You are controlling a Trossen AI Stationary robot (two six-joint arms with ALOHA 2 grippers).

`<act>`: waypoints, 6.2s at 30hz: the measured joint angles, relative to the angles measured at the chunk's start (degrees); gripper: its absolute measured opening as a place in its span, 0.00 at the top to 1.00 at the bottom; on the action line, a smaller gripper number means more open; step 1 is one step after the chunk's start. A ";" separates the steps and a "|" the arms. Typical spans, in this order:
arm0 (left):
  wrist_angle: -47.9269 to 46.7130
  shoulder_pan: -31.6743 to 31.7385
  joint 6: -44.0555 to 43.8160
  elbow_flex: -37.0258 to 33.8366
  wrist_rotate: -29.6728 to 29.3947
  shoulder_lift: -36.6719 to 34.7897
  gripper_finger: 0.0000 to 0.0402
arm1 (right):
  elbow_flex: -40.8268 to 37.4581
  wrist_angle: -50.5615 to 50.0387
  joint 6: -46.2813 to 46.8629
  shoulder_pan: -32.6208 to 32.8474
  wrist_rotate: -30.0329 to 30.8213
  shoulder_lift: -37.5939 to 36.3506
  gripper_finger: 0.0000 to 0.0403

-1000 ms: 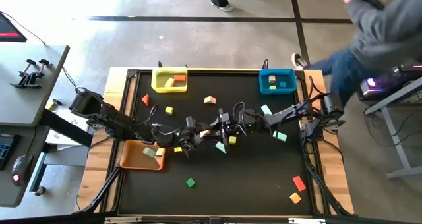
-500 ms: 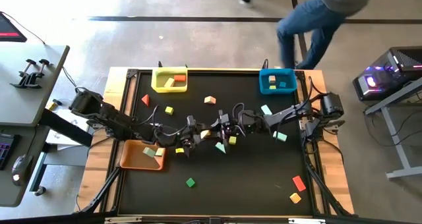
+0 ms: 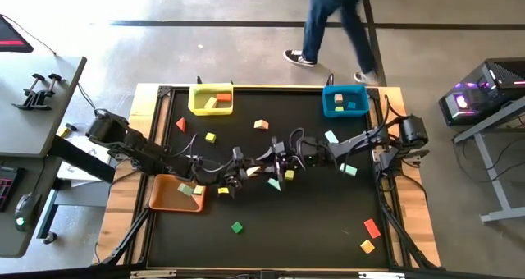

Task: Sort blocks by size
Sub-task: Put the yellow wooden block into the orange bin, then put the light green wooden block into the blue bin

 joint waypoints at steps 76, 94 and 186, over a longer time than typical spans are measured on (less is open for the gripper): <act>-84.08 -25.78 -125.25 1.36 6.40 -27.47 0.33 | 0.02 -14.53 -6.14 0.35 10.17 -10.08 0.54; -17.51 -7.30 -72.84 -13.02 13.61 -26.48 0.33 | 0.00 -32.97 -9.11 6.34 22.79 -23.61 0.54; 14.64 8.27 -68.85 -10.29 25.40 1.01 0.33 | -12.57 -8.52 -9.74 9.29 11.52 9.77 0.59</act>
